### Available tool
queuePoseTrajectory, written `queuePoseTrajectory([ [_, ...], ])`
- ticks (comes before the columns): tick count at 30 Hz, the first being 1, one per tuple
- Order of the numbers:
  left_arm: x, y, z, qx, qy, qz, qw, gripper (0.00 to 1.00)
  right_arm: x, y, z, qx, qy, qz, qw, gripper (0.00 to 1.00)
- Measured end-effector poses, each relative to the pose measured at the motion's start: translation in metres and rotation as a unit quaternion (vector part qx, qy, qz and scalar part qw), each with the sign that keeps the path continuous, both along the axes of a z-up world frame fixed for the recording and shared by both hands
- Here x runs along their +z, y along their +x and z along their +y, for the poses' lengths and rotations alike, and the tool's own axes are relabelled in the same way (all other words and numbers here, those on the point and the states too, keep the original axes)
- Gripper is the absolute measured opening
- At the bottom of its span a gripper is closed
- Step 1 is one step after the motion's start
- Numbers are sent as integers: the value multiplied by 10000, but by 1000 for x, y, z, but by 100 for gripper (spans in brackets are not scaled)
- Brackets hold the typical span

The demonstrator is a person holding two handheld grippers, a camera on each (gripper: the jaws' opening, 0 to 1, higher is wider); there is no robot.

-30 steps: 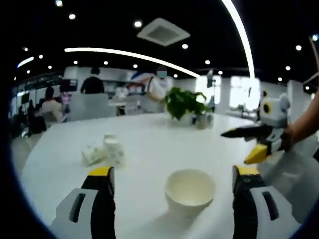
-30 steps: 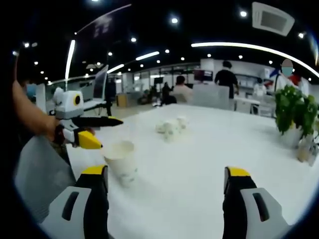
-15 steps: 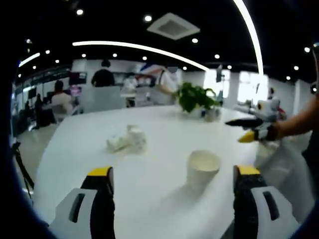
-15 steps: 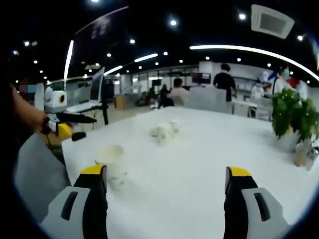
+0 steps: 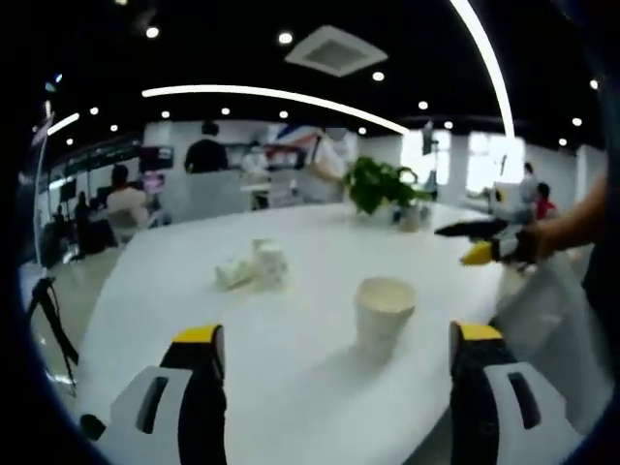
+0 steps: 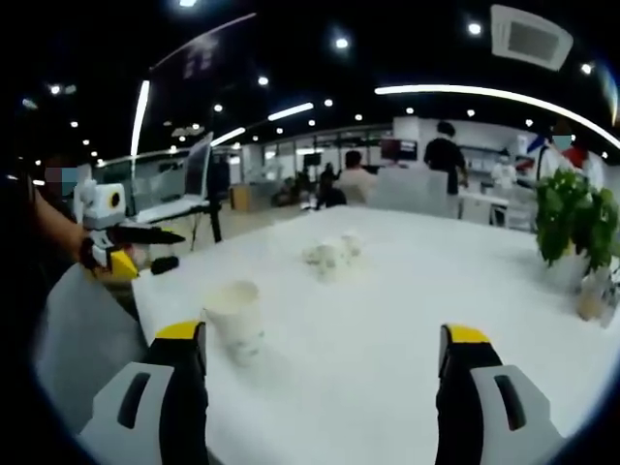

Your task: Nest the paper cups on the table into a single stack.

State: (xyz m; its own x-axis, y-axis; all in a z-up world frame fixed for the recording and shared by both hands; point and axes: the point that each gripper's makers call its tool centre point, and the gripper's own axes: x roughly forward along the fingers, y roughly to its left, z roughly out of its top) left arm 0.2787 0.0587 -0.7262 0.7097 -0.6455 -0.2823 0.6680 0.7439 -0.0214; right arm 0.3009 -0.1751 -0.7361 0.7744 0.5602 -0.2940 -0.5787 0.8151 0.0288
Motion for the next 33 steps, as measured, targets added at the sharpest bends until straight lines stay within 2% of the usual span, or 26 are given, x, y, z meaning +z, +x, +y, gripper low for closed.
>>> queuePoseTrajectory([
  [5, -1, 3, 2, 169, -56, 67, 9998, 95, -2, -1, 0, -38, 39, 43, 10000, 99],
  [8, -9, -3, -4, 58, 62, 298, 9995, 97, -3, 2, -3, -28, 43, 17, 10000, 99],
  [10, -11, -6, -10, -105, 103, 317, 9994, 99, -4, 6, -4, -3, 6, 43, 10000, 99],
  [14, -10, -8, -12, -191, 132, 264, 9994, 99, -7, 16, -4, 27, -26, 57, 10000, 99],
  [22, -9, -5, -8, -39, 11, 310, 9995, 99, -5, 55, 0, -15, -7, -50, 10000, 99],
  [33, -11, -2, -5, 25, -13, 326, 9995, 99, -16, 108, 28, 257, -29, 4, 9997, 98],
])
